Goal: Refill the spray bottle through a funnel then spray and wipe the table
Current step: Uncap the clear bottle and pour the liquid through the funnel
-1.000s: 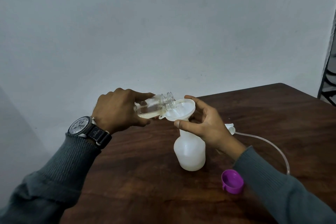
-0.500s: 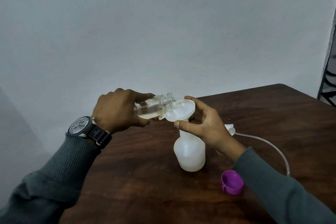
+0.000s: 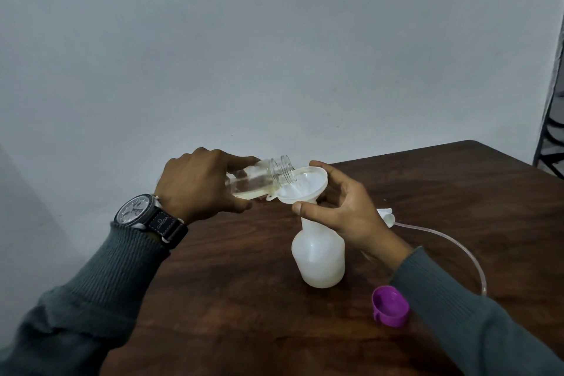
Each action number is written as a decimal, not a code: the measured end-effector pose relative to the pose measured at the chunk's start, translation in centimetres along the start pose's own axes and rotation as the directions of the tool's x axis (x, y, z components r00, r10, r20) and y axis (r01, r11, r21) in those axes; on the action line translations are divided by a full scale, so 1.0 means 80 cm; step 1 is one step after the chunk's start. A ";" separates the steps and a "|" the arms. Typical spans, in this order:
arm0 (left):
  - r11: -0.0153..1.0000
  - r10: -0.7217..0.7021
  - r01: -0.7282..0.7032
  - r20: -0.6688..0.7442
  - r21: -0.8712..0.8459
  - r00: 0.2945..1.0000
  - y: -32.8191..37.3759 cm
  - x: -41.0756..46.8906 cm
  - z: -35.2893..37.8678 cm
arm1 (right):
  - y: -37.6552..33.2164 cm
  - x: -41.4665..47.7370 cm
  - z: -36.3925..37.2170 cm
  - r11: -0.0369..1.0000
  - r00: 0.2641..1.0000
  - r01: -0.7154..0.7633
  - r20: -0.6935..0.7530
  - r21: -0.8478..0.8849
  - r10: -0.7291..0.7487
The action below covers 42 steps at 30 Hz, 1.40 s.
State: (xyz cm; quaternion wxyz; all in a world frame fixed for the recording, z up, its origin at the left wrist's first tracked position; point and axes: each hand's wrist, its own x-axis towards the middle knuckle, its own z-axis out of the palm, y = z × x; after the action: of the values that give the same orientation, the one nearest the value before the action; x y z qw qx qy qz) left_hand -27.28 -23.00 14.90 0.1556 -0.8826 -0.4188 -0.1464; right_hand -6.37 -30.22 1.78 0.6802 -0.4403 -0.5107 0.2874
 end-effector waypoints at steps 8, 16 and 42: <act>1.000 -0.007 0.007 0.002 -0.011 1.000 -0.001 -0.001 0.001 | 0.000 -0.001 0.001 1.000 1.000 0.004 -0.007 -0.002 -0.004; 1.000 -0.008 0.007 -0.005 -0.005 1.000 0.001 -0.001 0.000 | 0.001 0.001 0.001 1.000 1.000 0.019 -0.019 -0.017 -0.019; 1.000 0.000 0.000 -0.004 0.006 1.000 0.001 -0.002 -0.001 | 0.005 0.002 -0.001 1.000 1.000 0.007 -0.017 -0.023 -0.007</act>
State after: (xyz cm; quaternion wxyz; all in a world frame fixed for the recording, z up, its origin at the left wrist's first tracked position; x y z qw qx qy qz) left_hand -27.31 -23.22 14.85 0.1594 -0.8818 -0.4187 -0.1470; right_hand -6.19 -29.96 1.48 0.6804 -0.4487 -0.5097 0.2756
